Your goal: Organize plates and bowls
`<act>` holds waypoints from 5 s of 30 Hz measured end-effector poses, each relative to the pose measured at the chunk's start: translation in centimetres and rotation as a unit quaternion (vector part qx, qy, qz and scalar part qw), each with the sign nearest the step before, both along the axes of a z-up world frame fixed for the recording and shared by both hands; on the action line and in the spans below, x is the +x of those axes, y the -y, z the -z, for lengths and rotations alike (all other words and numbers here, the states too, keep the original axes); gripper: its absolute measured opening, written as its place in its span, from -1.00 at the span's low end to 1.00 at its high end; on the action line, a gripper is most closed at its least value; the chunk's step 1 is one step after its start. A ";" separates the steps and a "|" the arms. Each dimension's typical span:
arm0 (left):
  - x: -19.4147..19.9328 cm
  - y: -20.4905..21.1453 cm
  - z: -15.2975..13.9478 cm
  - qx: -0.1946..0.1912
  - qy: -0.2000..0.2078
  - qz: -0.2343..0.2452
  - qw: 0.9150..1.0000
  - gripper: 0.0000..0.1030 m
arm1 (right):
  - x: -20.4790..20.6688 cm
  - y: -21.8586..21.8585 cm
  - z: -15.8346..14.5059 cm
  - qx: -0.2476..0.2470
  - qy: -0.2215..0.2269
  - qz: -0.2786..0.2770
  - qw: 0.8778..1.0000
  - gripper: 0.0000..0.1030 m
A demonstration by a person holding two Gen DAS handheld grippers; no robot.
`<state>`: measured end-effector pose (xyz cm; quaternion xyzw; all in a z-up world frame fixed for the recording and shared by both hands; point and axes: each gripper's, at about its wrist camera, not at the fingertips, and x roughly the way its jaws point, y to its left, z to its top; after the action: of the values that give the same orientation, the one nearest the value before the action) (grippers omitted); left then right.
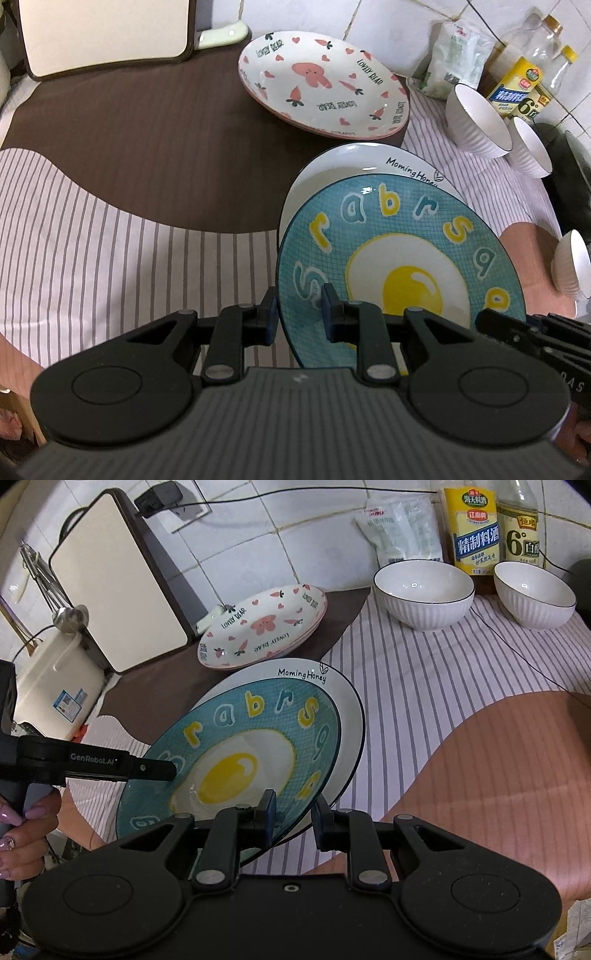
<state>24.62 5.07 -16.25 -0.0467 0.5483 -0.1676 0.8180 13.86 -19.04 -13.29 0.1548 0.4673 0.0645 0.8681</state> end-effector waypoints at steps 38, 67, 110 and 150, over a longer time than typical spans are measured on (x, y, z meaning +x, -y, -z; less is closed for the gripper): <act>-1.6 2.2 0.7 0.034 0.011 -0.058 0.998 -0.55 | 2.4 -3.0 0.9 -0.185 0.004 -0.024 0.982 -0.22; 4.2 -3.1 -6.3 -0.063 0.197 -0.052 0.977 -0.20 | 8.5 -0.4 -3.9 -0.024 0.198 -0.035 0.979 0.04; 18.5 -1.8 4.7 -0.109 0.073 -0.089 0.987 -0.68 | 22.8 1.5 6.0 0.039 0.028 0.062 0.997 -0.58; -0.4 -0.1 -11.1 -0.063 0.106 -0.043 0.991 -0.72 | 4.2 3.8 -7.8 0.082 0.071 0.035 0.993 -0.61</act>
<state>24.22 5.22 -5.12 -0.1039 0.4440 -0.1706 0.8735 18.05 -22.85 -5.46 0.2368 0.3919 0.0826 0.8852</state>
